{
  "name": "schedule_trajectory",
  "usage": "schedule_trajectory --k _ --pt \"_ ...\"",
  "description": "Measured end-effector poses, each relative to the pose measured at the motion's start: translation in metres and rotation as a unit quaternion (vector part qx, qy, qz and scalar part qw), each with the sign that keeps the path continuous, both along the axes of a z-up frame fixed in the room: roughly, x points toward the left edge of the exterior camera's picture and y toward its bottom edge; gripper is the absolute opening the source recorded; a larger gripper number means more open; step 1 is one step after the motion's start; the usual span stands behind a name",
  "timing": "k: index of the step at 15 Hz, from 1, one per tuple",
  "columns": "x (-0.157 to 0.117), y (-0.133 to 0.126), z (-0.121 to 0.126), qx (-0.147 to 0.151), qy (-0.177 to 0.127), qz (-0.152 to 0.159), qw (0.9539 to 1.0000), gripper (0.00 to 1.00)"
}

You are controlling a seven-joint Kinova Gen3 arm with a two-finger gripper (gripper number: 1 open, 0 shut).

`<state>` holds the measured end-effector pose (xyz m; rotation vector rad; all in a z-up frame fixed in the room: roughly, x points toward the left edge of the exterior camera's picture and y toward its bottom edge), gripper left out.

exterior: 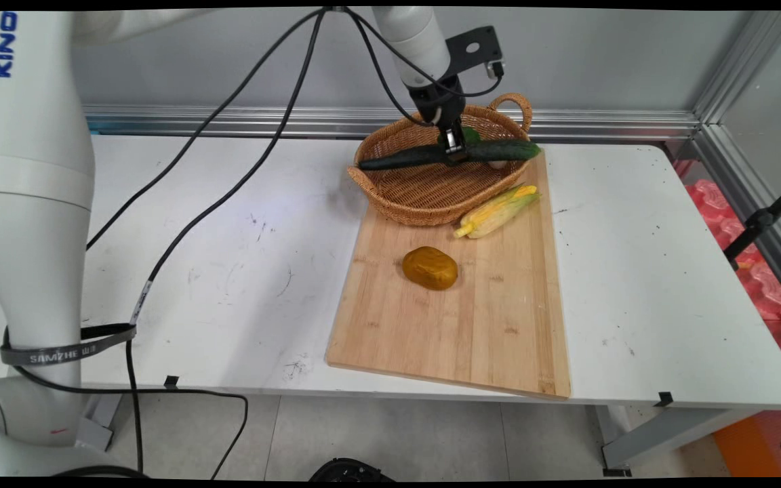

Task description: Place the picked object in the vegetable basket

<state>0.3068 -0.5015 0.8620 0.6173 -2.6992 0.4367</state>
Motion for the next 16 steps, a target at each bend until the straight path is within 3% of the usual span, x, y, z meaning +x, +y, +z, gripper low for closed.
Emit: schedule_trajectory --k 11,12,16 --pt "0.013 -0.026 -0.042 0.014 0.013 -0.028 0.9994 0.0" --pt "0.013 -0.027 -0.043 0.013 0.015 -0.032 0.9993 1.0" --pt "0.013 -0.031 -0.043 0.008 0.024 -0.044 0.9987 1.0"
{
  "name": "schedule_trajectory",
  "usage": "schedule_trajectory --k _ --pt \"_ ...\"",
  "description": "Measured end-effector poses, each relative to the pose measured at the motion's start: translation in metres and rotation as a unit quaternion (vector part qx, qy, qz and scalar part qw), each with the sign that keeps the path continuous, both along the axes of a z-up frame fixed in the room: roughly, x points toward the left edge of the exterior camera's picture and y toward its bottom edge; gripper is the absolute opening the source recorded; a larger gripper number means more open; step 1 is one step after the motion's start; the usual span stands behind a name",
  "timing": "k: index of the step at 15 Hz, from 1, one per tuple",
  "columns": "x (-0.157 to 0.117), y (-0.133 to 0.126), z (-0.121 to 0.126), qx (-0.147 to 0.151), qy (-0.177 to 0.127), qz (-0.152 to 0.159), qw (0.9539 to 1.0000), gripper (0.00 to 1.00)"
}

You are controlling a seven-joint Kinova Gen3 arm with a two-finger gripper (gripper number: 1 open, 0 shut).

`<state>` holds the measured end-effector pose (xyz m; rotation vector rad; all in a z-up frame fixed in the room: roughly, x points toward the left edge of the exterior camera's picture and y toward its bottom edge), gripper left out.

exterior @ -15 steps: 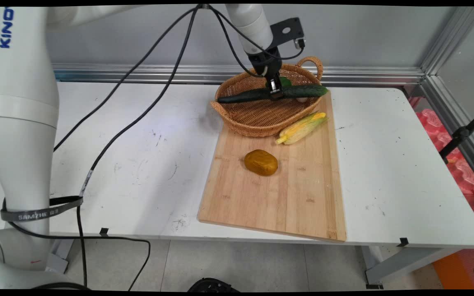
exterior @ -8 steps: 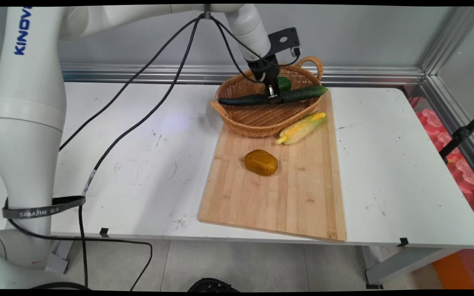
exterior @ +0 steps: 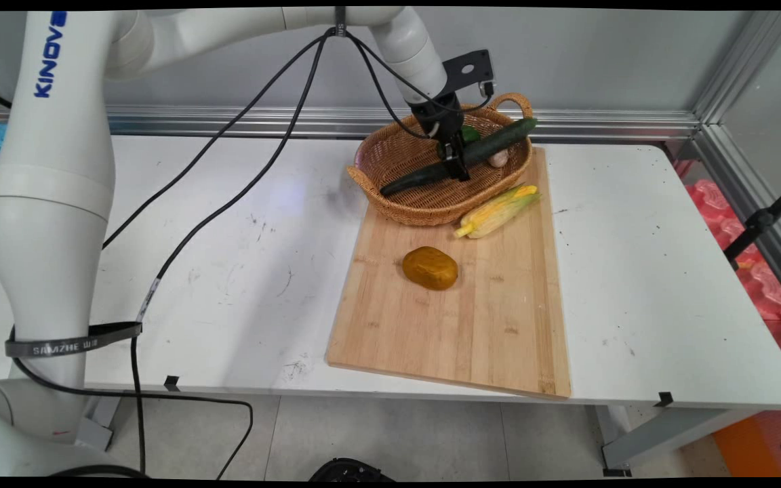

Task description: Place the picked object in the vegetable basket

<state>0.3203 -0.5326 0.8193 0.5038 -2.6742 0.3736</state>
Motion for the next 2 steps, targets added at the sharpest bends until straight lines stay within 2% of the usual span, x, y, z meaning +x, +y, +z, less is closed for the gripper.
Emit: schedule_trajectory --k 2 --pt "-0.0008 -0.0002 0.0036 -0.003 0.004 -0.005 1.0 1.0"
